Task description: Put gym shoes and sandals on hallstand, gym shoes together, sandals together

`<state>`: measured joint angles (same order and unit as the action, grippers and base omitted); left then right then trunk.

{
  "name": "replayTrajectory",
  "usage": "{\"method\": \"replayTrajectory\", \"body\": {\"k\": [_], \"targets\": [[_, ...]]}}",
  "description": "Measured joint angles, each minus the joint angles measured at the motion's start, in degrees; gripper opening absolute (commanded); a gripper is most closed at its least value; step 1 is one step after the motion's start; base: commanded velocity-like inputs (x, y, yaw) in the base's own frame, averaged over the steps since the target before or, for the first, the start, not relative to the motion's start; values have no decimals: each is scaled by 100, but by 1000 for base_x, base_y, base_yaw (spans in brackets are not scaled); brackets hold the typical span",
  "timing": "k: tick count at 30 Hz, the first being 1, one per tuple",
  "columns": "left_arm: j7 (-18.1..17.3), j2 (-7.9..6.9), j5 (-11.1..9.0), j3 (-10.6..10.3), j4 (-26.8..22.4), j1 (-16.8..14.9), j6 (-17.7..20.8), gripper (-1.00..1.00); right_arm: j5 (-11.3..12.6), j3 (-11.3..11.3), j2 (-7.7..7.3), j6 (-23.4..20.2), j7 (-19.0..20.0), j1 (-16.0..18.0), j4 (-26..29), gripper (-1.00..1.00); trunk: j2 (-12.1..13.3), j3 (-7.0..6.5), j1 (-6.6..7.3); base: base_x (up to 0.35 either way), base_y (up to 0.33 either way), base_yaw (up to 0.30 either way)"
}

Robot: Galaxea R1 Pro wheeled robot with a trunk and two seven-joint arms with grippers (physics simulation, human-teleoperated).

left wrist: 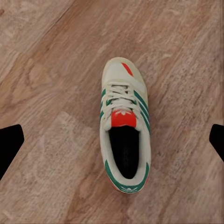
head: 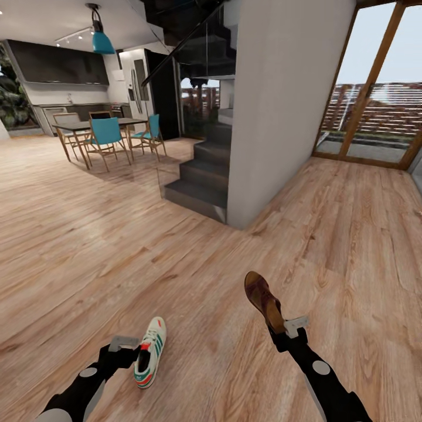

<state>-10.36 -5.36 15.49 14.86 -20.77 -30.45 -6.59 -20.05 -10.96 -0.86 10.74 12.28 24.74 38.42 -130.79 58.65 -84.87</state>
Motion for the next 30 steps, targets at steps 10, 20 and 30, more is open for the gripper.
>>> {"method": "replayTrajectory", "body": {"k": [10,20,30], "targets": [[0,5,-14,-194,-1,0,-2,100,-3,0,34,-2,-9,0,10,-100,-119,53,-66,2,0,-12],[-7,14,-14,-208,-3,-1,-11,100,4,-8,36,-3,-9,-1,10,-100,-520,261,-285,0,0,-97],[-42,0,-15,-206,-36,-9,-17,100,4,-8,45,-6,-17,-1,14,-100,-921,513,-505,0,0,-160]]}}
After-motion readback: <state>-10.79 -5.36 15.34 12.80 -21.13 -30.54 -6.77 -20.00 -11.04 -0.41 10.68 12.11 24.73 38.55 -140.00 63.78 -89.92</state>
